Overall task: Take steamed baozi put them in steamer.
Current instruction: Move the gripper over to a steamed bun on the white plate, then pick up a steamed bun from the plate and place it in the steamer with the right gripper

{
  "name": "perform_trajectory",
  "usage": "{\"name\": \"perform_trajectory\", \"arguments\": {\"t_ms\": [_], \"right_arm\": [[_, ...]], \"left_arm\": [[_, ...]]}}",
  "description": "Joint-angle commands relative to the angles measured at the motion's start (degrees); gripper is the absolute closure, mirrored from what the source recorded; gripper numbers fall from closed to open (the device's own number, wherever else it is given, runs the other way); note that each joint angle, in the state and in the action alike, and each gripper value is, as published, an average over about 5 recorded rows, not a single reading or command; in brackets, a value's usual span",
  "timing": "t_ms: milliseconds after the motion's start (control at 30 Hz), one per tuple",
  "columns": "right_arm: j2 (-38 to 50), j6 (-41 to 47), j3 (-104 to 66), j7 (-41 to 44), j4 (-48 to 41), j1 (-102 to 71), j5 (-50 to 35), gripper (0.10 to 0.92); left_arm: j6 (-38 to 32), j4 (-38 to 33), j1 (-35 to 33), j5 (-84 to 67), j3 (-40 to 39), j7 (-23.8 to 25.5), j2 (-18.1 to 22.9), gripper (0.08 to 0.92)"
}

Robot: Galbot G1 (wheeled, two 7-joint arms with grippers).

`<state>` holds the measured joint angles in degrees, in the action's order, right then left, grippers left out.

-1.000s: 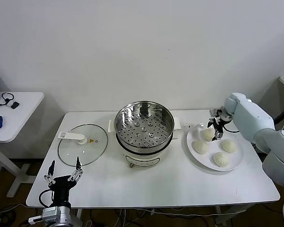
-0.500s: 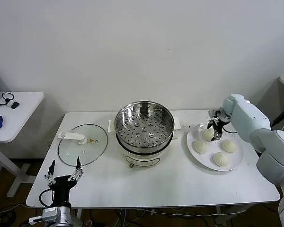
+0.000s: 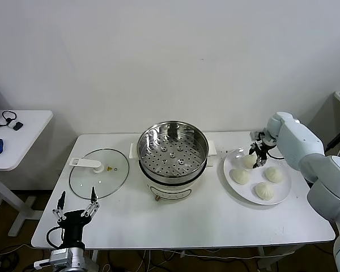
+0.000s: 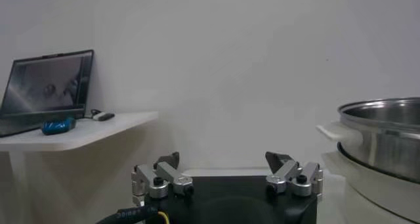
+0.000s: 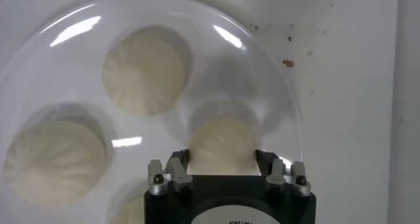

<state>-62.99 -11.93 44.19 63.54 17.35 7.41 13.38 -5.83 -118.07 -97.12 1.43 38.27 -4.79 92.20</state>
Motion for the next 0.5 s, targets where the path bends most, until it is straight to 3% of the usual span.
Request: {"name": "perform_trajectory", "arguments": {"t_ms": [33,300,500], "right_arm": [[2.0,0.0,3.0,0.1,4.7,0.7,-1.6,0.355],[12.2,1.4,21.4,-0.7,28.0,11.6,-19.4,0.355],[14.9,-3.9,31.7,-5.0,41.1,21.6,-24.5,0.348]], "left_arm": [[0.0,-0.2,-0.1,0.1,0.1,0.0,2.8,0.177],[0.2,-0.7,-0.1,0.2,0.0,0.0,2.8,0.177],[0.3,-1.0,-0.2,0.4,-0.4,0.0,2.8,0.177]]}}
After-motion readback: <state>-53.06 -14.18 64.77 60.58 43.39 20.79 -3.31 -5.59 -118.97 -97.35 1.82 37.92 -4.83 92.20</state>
